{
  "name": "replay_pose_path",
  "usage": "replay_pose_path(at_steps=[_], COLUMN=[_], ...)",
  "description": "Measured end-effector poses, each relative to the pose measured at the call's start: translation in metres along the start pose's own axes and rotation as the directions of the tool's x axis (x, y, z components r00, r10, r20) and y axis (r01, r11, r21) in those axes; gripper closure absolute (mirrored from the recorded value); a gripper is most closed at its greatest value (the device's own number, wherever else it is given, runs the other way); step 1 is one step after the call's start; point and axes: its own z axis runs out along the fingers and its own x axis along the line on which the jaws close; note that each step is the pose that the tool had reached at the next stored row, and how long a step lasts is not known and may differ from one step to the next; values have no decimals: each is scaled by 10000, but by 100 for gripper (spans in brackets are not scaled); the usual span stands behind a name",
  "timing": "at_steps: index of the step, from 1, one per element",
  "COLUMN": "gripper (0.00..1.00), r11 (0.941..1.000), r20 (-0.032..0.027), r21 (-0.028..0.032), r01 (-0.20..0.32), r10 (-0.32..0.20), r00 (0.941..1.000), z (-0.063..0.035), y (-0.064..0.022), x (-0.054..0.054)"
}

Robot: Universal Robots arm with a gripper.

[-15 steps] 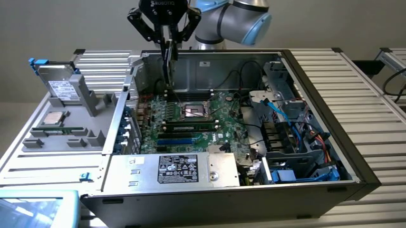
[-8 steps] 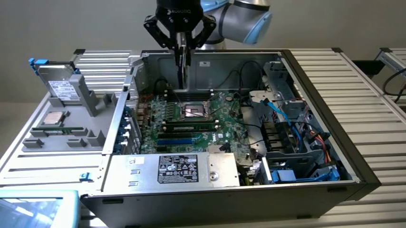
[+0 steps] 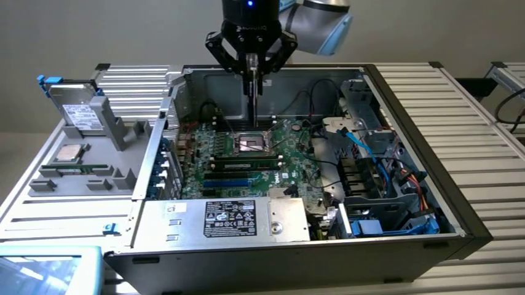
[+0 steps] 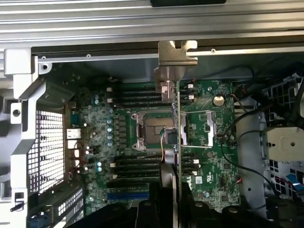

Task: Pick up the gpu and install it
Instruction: 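Pick up the gpu and move the gpu toward the slot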

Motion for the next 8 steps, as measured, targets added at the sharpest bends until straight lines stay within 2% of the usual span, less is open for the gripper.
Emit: replay_pose_path(at_steps=[6,8], gripper=[72,72], r11=[10000,10000], r20=[0,-2], r21=[-7,-7], r01=[0,0], r10=[0,0], r00=[10000,10000], z=[71,82], y=[-30,-39], x=[-237,-287])
